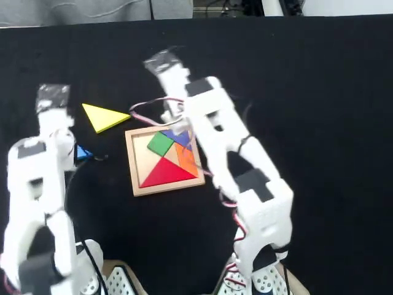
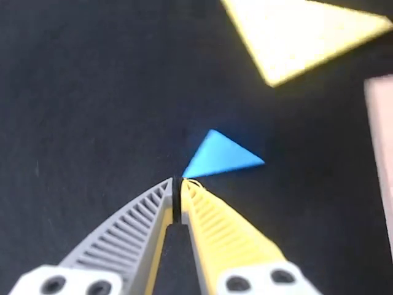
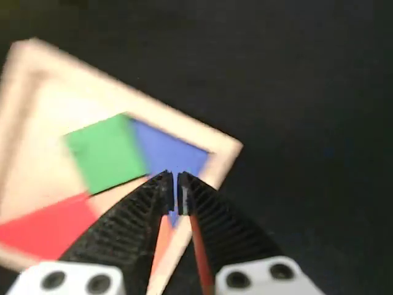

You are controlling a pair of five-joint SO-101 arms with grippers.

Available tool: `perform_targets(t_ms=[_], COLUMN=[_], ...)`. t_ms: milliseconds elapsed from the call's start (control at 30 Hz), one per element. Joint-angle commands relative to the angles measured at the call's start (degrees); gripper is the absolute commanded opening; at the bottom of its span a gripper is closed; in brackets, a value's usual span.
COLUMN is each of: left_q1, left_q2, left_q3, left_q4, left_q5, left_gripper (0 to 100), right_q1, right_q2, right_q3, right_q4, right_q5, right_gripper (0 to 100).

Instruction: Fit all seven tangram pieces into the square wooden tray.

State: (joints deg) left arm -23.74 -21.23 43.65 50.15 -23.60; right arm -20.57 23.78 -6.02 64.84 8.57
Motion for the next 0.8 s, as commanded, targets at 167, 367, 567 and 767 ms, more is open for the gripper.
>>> perform_targets(t_ms=[167, 367, 567, 767], left_q1=[0.75, -1.45, 0.13, 2.07], left_q2=[24.88, 30.77, 33.58, 37.54], left_q3=[-31.87, -37.41, -42.07, -40.04], left_q4=[21.27, 25.85, 22.15, 17.14], left_q5=[-22.77, -35.60, -31.47, -24.79], left_gripper=[4, 14, 14, 14], right_q1=[6.77, 11.60, 11.87, 11.96], right_q2=[-7.96, -9.63, -9.36, -9.54], right_q3=[8.84, 11.38, 12.26, 12.26], right_q4=[-15.03, -20.66, -22.24, -22.24], right_q5=[-5.80, -5.89, -7.56, -7.56], right_gripper=[1.1, 1.1, 1.1, 1.1])
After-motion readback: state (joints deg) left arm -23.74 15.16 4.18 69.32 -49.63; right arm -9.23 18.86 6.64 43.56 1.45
